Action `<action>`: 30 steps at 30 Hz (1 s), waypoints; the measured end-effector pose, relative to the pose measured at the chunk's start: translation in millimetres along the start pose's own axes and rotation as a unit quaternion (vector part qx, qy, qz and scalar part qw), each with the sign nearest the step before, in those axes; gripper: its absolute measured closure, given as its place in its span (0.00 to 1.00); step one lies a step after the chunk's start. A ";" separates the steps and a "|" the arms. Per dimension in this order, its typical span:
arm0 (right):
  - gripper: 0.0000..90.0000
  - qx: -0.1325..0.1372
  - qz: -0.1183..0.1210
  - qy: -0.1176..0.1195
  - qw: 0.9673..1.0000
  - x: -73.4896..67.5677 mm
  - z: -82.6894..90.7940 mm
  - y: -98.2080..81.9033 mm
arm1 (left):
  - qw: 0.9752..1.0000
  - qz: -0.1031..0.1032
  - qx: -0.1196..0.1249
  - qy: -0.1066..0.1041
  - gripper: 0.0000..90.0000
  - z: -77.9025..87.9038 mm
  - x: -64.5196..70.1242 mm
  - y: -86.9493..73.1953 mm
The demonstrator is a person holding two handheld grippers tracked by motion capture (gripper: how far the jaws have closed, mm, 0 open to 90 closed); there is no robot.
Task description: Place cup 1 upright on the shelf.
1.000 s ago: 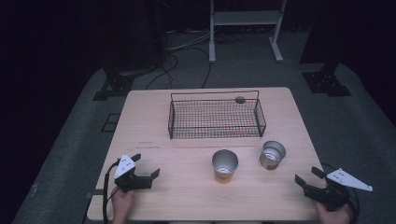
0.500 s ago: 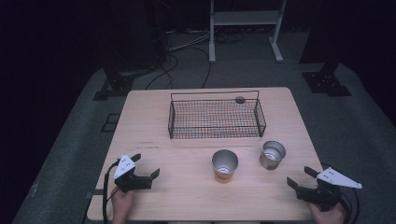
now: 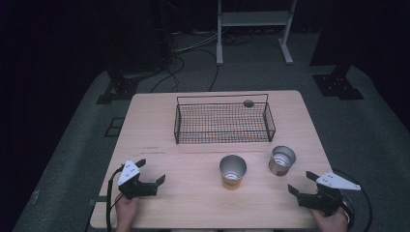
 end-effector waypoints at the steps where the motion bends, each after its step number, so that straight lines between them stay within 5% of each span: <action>1: 0.11 -0.002 0.002 0.000 1.000 -0.6 -1.7 0.7 | 1.000 0.000 0.000 0.000 0.00 0.0 0.0 0.0; 10: 0.02 -0.014 0.011 -0.002 1.000 -3.8 -14.6 7.9 | 1.000 0.000 0.000 0.000 0.00 0.1 0.1 -0.1; 30: 0.02 -0.031 0.007 -0.021 0.999 6.7 -33.7 27.6 | 1.000 -0.002 -0.001 0.002 0.00 0.5 0.1 -0.2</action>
Point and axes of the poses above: each handheld gripper's, and its own axes: z roughly backward along the jaws, y roughly out of its top, x roughly to its right, the point moved 2 cm from there along -z, roughly forward along the jaws, and after that the axes turned 8 degrees about y, right-handed, at the moved point
